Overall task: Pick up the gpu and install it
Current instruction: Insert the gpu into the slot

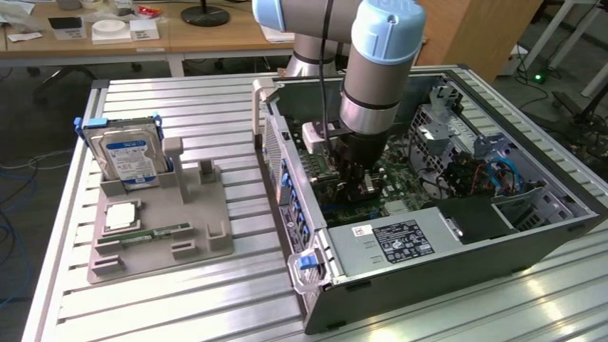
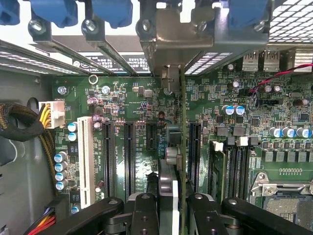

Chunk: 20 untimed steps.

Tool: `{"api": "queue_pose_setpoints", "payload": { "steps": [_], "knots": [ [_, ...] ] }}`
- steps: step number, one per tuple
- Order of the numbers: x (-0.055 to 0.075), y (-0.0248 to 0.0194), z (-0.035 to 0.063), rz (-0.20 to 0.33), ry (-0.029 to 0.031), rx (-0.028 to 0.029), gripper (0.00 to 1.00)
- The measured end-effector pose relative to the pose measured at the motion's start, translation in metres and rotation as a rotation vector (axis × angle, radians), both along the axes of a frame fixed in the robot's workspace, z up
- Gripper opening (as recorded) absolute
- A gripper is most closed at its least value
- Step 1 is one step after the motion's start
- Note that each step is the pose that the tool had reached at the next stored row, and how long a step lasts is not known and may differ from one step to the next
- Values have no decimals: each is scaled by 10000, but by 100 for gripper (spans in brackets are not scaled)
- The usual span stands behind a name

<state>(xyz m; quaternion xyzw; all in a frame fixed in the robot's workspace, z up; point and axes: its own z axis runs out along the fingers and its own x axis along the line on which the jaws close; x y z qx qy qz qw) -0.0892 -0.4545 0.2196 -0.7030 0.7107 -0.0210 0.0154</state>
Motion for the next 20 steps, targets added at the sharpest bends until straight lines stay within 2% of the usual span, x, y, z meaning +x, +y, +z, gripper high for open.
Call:
{"api": "queue_pose_setpoints", "payload": {
  "steps": [8,13,16,20],
  "knots": [
    [-11,0,-7,3,-1,1,29],
    [-15,-1,-38,1,5,-7,29],
    [-17,0,-88,-2,2,-3,29],
    [-16,0,-96,0,2,-3,29]
  ]
}}
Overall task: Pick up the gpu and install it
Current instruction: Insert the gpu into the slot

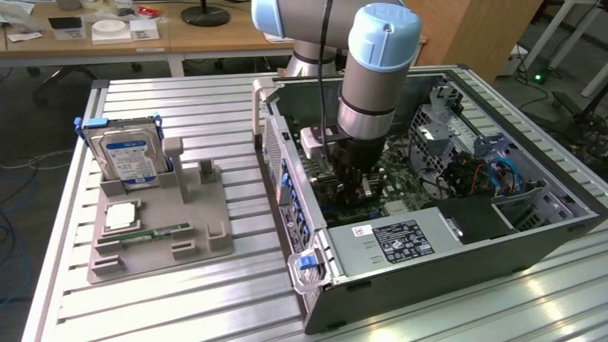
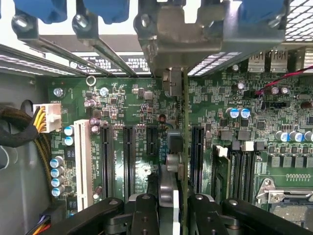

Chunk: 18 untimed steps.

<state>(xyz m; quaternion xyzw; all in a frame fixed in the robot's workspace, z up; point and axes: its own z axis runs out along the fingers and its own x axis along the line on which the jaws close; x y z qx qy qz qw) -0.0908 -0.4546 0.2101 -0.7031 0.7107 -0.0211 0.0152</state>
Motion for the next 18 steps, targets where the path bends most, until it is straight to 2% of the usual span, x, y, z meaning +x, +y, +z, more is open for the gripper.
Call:
{"api": "queue_pose_setpoints", "payload": {
  "steps": [5,6,8,9,10,11,18],
  "knots": [
    [0,0,3,0,-7,12,29],
    [1,3,4,0,-19,36,29],
    [1,2,24,1,-24,28,29],
    [1,0,37,1,-23,24,35],
    [1,1,47,1,-30,30,35],
    [1,0,63,1,-36,32,42],
    [0,0,256,0,-95,46,42]
  ]
}}
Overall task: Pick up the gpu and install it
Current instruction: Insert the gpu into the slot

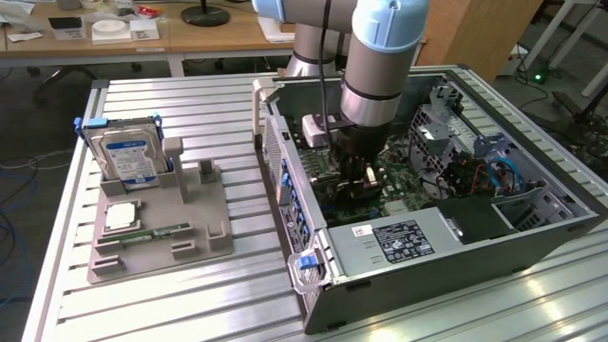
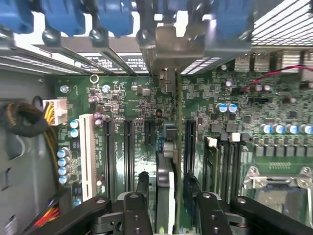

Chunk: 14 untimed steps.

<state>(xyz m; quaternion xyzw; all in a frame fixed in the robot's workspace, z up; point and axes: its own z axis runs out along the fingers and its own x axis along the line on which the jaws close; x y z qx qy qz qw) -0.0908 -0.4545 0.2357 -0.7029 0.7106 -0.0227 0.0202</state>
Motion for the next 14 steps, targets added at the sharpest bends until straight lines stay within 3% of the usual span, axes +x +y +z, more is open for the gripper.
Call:
{"api": "queue_pose_setpoints", "payload": {
  "steps": [9,14],
  "knots": [
    [0,0,298,0,-48,9,42],
    [0,0,352,0,-59,12,40]
  ]
}}
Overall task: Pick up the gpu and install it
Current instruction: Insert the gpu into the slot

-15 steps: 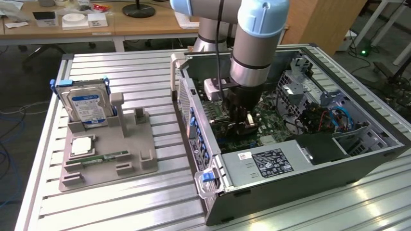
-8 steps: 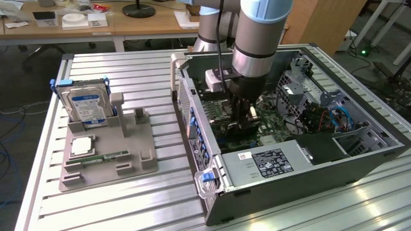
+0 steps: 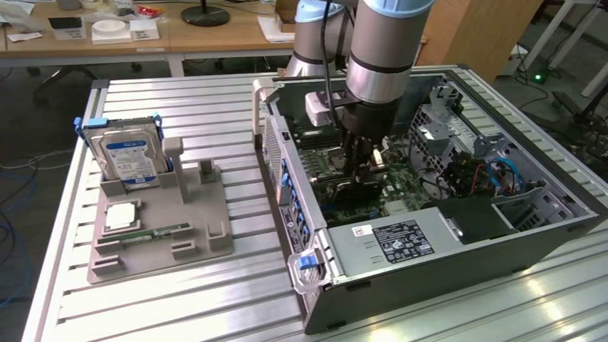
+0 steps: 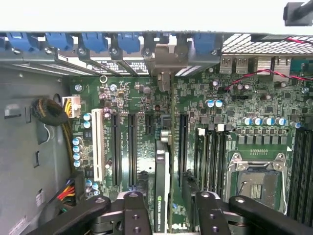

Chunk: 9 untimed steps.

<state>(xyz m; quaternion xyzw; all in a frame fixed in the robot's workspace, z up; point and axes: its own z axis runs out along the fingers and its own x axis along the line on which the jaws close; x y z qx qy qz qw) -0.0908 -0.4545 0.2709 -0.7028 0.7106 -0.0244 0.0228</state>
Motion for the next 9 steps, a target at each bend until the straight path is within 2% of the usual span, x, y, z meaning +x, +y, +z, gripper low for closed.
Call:
{"api": "queue_pose_setpoints", "payload": {
  "steps": [1,3,4,7,9],
  "knots": [
    [0,0,0,0,0,0,40],
    [0,0,2,0,2,-3,28],
    [0,0,2,0,2,-3,28],
    [0,0,2,0,2,-3,11],
    [0,0,2,0,2,-3,11]
  ]
}}
